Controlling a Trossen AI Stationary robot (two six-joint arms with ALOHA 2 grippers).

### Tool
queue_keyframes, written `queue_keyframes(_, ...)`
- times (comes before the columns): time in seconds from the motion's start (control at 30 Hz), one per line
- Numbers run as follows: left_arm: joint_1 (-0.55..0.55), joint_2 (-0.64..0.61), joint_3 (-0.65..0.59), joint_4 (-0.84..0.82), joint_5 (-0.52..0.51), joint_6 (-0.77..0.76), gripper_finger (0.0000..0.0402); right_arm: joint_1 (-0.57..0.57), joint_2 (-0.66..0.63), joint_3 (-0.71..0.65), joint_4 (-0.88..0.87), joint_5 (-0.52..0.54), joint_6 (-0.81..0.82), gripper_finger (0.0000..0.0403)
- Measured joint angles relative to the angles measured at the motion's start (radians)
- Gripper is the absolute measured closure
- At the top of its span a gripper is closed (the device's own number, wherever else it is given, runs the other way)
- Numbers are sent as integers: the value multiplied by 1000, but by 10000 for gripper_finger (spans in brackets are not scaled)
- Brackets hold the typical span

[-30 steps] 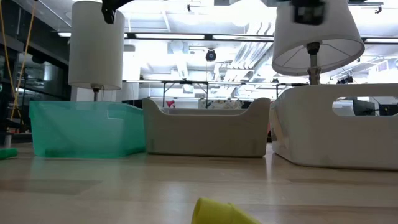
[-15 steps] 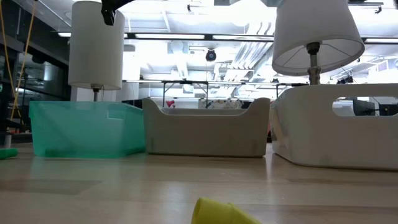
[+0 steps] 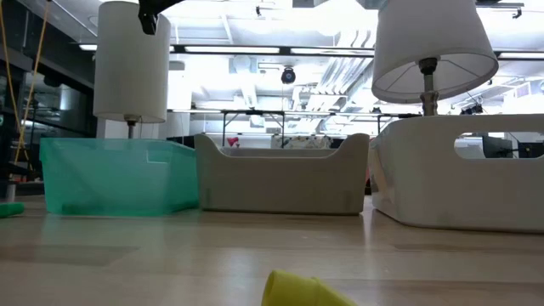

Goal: Sort crayons
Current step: Put the white crayon into the gray bin

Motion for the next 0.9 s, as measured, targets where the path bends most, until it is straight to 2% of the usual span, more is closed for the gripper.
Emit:
queue_keyframes(0.17,0,0,0,0,0,0,218,5,78,0,37,-132,-63,201)
queue_keyframes(0.53,0,0,0,0,0,0,218,13,191,0,100,-217,-93,201)
queue_keyframes(0.9,0,0,0,0,0,1,218,-5,196,2,103,-183,-88,201)
